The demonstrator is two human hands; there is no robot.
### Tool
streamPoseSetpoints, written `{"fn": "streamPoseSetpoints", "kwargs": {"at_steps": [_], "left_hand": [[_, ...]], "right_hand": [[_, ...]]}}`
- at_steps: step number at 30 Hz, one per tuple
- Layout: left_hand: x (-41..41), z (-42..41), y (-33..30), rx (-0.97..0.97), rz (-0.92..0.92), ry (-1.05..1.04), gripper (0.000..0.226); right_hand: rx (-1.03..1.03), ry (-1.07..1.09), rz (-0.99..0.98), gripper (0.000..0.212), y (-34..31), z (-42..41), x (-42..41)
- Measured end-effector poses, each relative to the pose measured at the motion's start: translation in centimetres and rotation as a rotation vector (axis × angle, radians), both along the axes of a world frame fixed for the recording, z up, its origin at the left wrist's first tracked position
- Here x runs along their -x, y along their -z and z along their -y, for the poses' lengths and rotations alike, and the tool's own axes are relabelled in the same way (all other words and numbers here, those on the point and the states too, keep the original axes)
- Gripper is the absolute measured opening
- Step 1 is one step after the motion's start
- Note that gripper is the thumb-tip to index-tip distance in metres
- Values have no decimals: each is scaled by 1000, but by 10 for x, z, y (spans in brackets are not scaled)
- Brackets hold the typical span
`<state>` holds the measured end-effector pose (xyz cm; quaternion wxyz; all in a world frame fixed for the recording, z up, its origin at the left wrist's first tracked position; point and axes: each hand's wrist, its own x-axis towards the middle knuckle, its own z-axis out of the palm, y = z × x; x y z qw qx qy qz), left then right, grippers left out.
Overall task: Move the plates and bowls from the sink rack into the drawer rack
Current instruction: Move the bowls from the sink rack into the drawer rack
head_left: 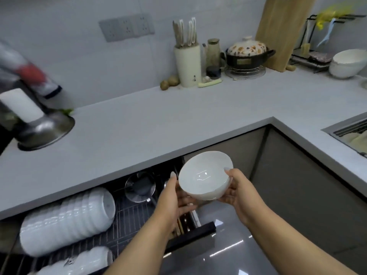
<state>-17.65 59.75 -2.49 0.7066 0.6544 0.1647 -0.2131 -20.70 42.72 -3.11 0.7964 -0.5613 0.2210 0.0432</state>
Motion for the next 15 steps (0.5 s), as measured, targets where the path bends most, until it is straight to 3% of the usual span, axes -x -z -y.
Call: {"fn": "streamPoseSetpoints", "kwargs": {"at_steps": [7, 11, 15], "left_hand": [[12, -170, 61, -377, -75, -211, 30], [27, -252, 84, -758, -88, -125, 31], [45, -308, 107, -955, -166, 24, 36]], "right_hand": [[132, -131, -92, 38, 27, -103, -27], [206, -198, -180, 44, 49, -164, -37], [300, -221, -249, 44, 74, -215, -37]]}}
